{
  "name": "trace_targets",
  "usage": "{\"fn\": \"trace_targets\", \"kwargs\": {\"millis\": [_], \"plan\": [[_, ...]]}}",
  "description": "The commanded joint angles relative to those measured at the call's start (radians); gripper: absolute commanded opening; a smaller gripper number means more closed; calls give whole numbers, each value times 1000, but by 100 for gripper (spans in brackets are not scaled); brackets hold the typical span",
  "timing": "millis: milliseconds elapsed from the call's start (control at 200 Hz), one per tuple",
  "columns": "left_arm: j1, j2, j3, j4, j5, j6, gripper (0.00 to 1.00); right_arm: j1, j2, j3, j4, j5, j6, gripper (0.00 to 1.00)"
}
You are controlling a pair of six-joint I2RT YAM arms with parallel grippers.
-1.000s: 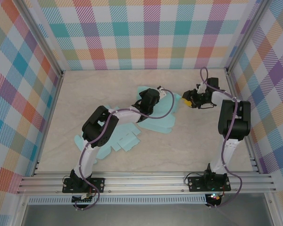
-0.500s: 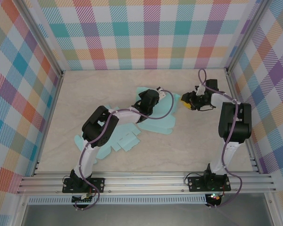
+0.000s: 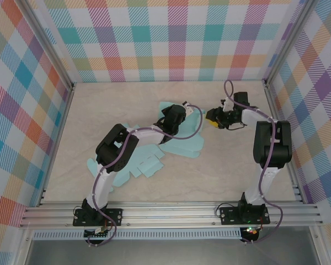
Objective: Fold the paper box
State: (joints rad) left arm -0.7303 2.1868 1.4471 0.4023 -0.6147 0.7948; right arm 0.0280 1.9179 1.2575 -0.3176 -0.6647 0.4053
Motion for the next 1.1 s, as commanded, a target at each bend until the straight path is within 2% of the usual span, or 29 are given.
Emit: {"fn": "trace_targets", "kwargs": {"millis": [0, 755, 1095], "plan": [[7, -11, -5, 12, 2, -36, 0, 24, -18, 19, 4, 1, -27, 47], [6, -12, 2, -1, -7, -52, 0, 38, -101, -79, 44, -13, -52, 48], [3, -23, -7, -8, 18, -53, 0, 46, -33, -39, 113, 36, -29, 48]]}}
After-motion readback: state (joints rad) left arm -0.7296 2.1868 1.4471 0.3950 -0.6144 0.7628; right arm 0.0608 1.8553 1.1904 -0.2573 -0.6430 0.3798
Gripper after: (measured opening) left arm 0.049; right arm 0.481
